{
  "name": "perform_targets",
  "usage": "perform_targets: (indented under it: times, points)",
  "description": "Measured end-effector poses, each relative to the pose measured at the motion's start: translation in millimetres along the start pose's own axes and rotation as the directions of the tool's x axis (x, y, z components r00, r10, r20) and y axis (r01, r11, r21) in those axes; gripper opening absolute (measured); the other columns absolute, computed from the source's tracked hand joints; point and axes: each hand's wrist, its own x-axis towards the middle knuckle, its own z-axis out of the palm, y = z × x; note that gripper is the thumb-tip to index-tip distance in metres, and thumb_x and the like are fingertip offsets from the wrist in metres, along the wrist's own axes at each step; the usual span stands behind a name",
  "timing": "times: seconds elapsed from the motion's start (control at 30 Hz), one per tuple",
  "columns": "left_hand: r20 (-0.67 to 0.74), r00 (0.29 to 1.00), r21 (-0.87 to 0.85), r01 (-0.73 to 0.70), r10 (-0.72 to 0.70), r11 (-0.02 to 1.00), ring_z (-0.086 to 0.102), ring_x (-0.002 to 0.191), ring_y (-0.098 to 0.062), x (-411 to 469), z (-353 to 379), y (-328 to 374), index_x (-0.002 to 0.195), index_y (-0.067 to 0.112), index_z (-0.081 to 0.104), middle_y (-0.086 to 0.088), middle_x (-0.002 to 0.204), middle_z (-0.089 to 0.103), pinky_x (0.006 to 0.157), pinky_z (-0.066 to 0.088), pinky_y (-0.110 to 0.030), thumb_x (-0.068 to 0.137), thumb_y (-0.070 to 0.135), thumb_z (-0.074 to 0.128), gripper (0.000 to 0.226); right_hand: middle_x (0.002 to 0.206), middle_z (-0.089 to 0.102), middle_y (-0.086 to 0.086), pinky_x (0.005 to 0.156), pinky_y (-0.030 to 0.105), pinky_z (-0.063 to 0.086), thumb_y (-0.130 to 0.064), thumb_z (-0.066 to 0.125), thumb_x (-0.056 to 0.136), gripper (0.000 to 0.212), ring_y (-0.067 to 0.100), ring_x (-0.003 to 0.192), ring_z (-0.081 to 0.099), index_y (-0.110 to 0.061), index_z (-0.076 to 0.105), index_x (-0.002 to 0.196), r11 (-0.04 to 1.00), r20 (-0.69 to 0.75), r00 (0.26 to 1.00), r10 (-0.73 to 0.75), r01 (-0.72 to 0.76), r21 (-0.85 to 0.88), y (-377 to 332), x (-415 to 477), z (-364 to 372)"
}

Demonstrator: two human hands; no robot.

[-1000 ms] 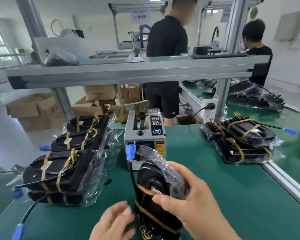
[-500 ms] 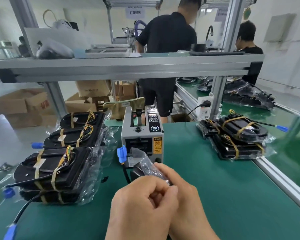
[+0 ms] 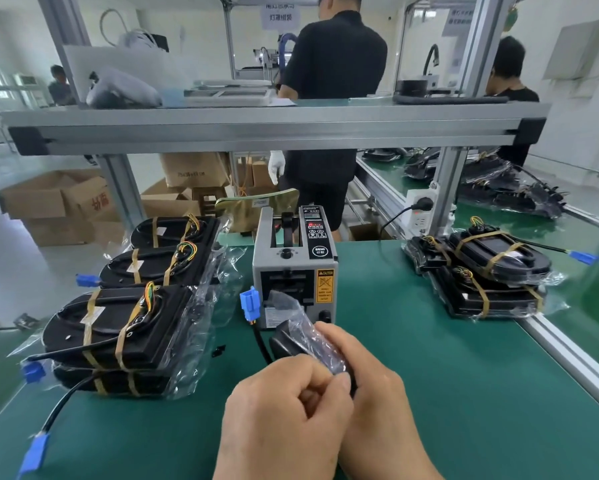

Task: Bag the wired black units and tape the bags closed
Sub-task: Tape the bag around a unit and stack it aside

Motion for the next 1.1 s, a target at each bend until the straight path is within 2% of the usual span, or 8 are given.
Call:
perform_targets:
  times: [0.1, 0.17, 0.23, 0.37, 0.47, 0.6, 1.0, 1.1]
  points:
    - [0.005, 0.990, 0.087, -0.142, 0.142, 0.986, 0.046, 0.049, -0.007, 7, 0, 6, 0.072, 0.030, 0.063, 0.016, 0.053, 0.055, 0.051, 0.045, -0.026, 0.065, 0.049, 0.058, 0.021, 0.092, 0.064, -0.037, 0.071, -0.005, 0.038, -0.050, 0.040, 0.071, 0.032, -0.017, 0.087, 0.060, -0.071, 0.054, 0.091, 1.000, 0.047, 0.999, 0.004, -0.004, 0.007, -14, -2, 4]
    - [0.043, 0.978, 0.117, -0.206, 0.203, 0.971, 0.048, 0.054, -0.006, 12, 0, 14, 0.078, 0.033, 0.060, 0.022, 0.059, 0.055, 0.055, 0.043, -0.022, 0.070, 0.048, 0.057, 0.018, 0.086, 0.066, -0.031, 0.064, -0.007, 0.036, -0.043, 0.038, 0.080, 0.029, -0.018, 0.078, 0.059, -0.058, 0.062, 0.083, 0.999, 0.059, 0.998, 0.010, -0.012, 0.041, -17, -2, 3]
    - [0.129, 0.959, 0.099, -0.265, 0.252, 0.959, 0.051, 0.059, -0.002, 17, -2, 19, 0.085, 0.037, 0.059, 0.030, 0.066, 0.056, 0.059, 0.041, -0.017, 0.075, 0.047, 0.058, 0.014, 0.092, 0.066, -0.027, 0.063, -0.007, 0.037, -0.024, 0.057, 0.084, 0.020, -0.016, 0.084, 0.061, -0.040, 0.067, 0.088, 0.999, 0.096, 0.995, 0.009, -0.011, 0.030, -13, 2, -3]
    - [0.158, 0.944, -0.017, -0.290, 0.289, 0.957, 0.062, 0.067, 0.002, 36, -26, 11, 0.080, 0.030, 0.071, 0.022, 0.074, 0.067, 0.059, 0.043, -0.008, 0.080, 0.035, 0.076, 0.008, 0.100, 0.075, -0.018, 0.080, 0.008, 0.049, -0.018, 0.081, 0.062, 0.056, -0.001, 0.091, 0.070, -0.038, 0.068, 0.112, 0.994, 0.187, 0.981, 0.060, -0.076, 0.079, 0, 11, -30]
    - [0.088, 0.958, 0.062, -0.278, 0.272, 0.959, 0.059, 0.072, -0.003, 56, -47, -6, 0.082, 0.034, 0.071, 0.015, 0.079, 0.065, 0.065, 0.042, -0.010, 0.079, 0.028, 0.079, 0.011, 0.099, 0.076, -0.011, 0.079, 0.010, 0.049, -0.017, 0.082, 0.060, 0.061, 0.005, 0.092, 0.072, -0.047, 0.065, 0.111, 0.982, 0.269, 0.959, 0.091, -0.131, 0.134, 3, 14, -44]
    - [0.295, 0.853, 0.239, -0.502, 0.431, 0.831, 0.060, 0.091, -0.003, 67, -47, -5, 0.099, 0.033, 0.073, 0.017, 0.091, 0.060, 0.079, 0.046, -0.021, 0.083, 0.034, 0.070, 0.016, 0.100, 0.076, -0.010, 0.080, 0.010, 0.049, -0.013, 0.080, 0.062, 0.061, 0.006, 0.094, 0.072, -0.049, 0.064, 0.109, 0.979, 0.294, 0.951, 0.097, -0.144, 0.144, 2, 15, -48]
    - [0.445, 0.802, 0.008, -0.449, 0.399, 0.894, 0.062, 0.088, -0.012, 76, -27, 0, 0.081, 0.029, 0.074, 0.009, 0.089, 0.061, 0.074, 0.045, -0.015, 0.083, 0.024, 0.075, 0.006, 0.110, 0.074, -0.007, 0.092, 0.031, 0.056, -0.020, 0.078, 0.069, 0.059, 0.010, 0.102, 0.071, -0.044, 0.062, 0.120, 0.983, 0.305, 0.950, 0.062, -0.111, 0.145, 4, 15, -43]
    - [0.454, 0.760, 0.069, -0.551, 0.465, 0.832, 0.058, 0.084, -0.009, 80, -24, 4, 0.080, 0.021, 0.069, 0.011, 0.087, 0.057, 0.072, 0.042, -0.013, 0.088, 0.020, 0.070, 0.008, 0.105, 0.074, -0.003, 0.092, 0.033, 0.057, -0.021, 0.077, 0.069, 0.058, 0.013, 0.098, 0.071, -0.041, 0.062, 0.121, 0.988, 0.296, 0.954, 0.050, -0.091, 0.125, 4, 14, -43]
